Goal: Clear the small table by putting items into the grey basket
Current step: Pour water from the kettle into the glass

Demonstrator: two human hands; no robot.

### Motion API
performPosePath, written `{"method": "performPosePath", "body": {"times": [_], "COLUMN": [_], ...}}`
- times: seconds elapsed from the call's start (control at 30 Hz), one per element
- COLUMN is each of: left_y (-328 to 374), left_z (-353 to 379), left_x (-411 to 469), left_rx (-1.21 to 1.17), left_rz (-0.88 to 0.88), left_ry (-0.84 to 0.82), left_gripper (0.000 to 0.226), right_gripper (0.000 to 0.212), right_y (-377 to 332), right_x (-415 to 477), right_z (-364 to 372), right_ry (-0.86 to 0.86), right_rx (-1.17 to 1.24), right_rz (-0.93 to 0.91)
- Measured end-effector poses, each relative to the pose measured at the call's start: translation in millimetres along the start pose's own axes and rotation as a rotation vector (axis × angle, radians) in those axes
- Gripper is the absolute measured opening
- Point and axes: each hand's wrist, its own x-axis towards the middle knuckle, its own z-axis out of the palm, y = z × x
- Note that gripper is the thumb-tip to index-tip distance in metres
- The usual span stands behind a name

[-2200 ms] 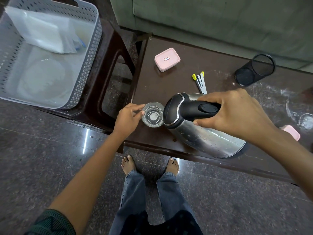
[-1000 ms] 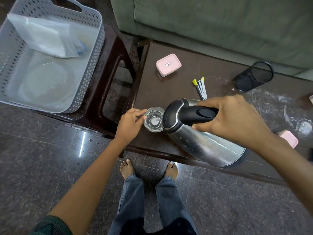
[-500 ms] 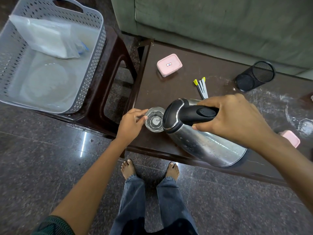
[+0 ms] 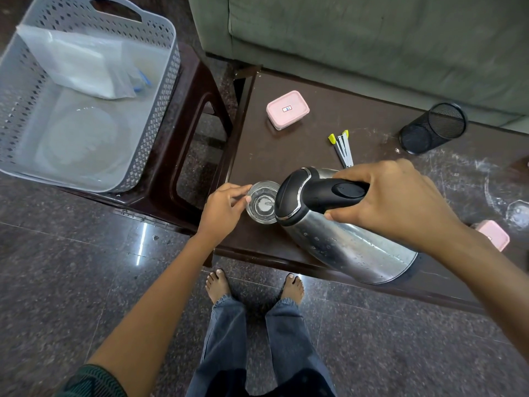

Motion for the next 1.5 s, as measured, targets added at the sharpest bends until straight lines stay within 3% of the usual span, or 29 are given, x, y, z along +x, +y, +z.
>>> {"method": "performPosePath", "body": {"times": [1.5], "left_y": [-6.8], "left_z": [1.9], "left_x": [2.6], "left_rx": [-0.006], "left_rz": [0.008], "left_ry": [0.017], "left_gripper": [0.031], "right_gripper": [0.028], "right_y": [-3.2], "right_x": [0.1], "right_z": [-0.4], "right_ry": [-0.001], "right_rx": [-0.006], "right_rz": [0.016]}}
